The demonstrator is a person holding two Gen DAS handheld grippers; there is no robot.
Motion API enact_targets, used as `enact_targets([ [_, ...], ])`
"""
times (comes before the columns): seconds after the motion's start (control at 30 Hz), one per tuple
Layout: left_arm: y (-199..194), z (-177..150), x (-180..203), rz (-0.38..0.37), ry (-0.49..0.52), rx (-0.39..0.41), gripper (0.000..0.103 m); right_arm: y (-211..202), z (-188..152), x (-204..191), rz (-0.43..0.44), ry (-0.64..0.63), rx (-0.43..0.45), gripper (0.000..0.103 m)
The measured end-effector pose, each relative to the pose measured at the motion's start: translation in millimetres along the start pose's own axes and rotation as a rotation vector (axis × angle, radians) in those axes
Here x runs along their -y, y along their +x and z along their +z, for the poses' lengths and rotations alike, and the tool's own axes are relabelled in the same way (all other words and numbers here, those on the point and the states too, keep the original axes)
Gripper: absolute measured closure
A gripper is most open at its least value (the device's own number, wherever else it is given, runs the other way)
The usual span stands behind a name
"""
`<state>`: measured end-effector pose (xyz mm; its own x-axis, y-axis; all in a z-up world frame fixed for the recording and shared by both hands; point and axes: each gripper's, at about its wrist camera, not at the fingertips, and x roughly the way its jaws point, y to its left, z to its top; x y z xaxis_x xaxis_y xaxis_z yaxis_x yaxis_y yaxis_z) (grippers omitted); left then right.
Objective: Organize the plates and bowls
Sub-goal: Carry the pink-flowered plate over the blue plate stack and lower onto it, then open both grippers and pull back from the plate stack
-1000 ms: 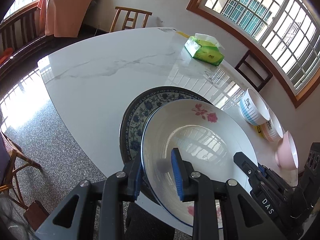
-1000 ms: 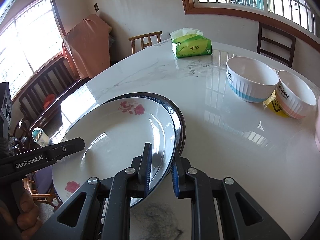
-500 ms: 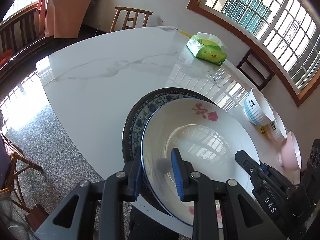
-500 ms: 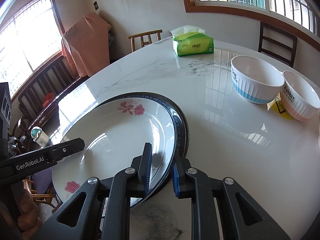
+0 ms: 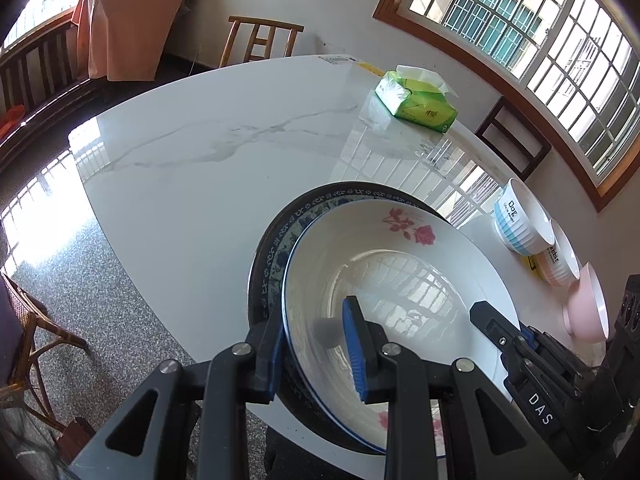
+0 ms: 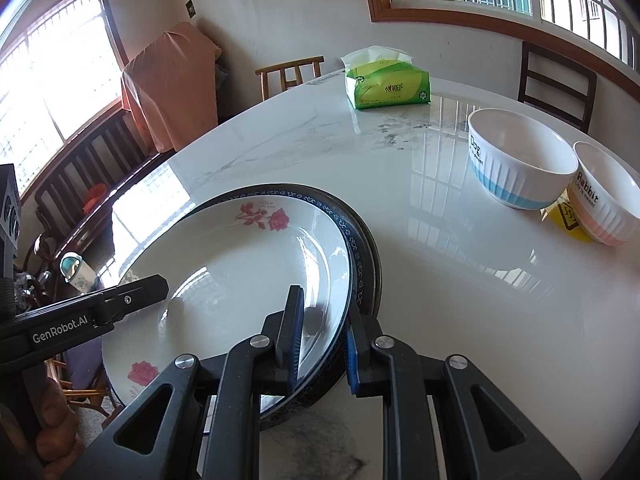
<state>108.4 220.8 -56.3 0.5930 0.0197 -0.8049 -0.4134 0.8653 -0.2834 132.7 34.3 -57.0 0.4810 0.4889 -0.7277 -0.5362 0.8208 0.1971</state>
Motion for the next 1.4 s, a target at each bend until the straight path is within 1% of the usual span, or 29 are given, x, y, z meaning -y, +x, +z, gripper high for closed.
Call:
enact_targets([
  [0.33,1.6,2.1,-2.2,-0.007,0.012,0.016,0.076,3.4,0.8,-1.1,-0.005,-0.014,0.009,0.085],
  [0.43,0.4,1.6,-2.6,0.000,0.016,0.032,0.076,4.1,1.1,-1.3,-0.008,-0.018,0.017,0.083],
  [0.53,-1.9,3.1,-4.5,0.008,0.015,0.048,0.076,4.7,0.1,-6.5,-0.032,-0.044,0.033,0.083],
  [0.6,-5.8,4.3,-4.7,0.034,0.025,0.079,0.076,4.7,-0.1,-9.6,-0.032,-0.062,0.038,0.077],
  [0.67,-10.8,5.3,-4.7,0.053,0.034,0.107,0.074,4.7,-0.5,-14.0,-0.046,-0.085,0.048,0.073],
  [0.73,-14.3,6.2,-5.4,0.066,0.036,0.126,0.072,2.7,-0.9,-19.4,-0.078,-0.123,0.077,0.060],
  [0.8,-16.5,5.8,-7.9,0.068,0.028,0.130,0.071,-3.8,-0.8,-25.7,-0.121,-0.170,0.136,0.033],
  [0.9,-16.6,4.2,-10.5,0.049,0.013,0.112,0.071,-13.3,0.0,-28.8,-0.154,-0.201,0.207,0.032],
  [1.0,-21.8,0.8,-9.1,0.045,0.024,0.115,0.071,-25.4,1.2,-14.8,-0.157,-0.143,0.261,0.030],
  [1.07,-27.9,-1.5,-6.8,0.055,0.038,0.127,0.071,-35.3,-1.2,1.1,-0.184,-0.103,0.292,0.030],
  [1.17,-35.9,-4.6,0.1,0.047,0.051,0.137,0.071,-50.4,-8.2,29.6,-0.246,-0.061,0.314,0.030],
  [1.23,-40.5,-8.8,6.7,0.038,0.065,0.137,0.071,-62.2,-19.0,49.5,-0.299,-0.031,0.319,0.029],
  [1.4,-46.0,-24.4,32.9,0.001,0.103,0.106,0.071,-93.9,-47.8,104.9,-0.404,0.077,0.314,0.029],
])
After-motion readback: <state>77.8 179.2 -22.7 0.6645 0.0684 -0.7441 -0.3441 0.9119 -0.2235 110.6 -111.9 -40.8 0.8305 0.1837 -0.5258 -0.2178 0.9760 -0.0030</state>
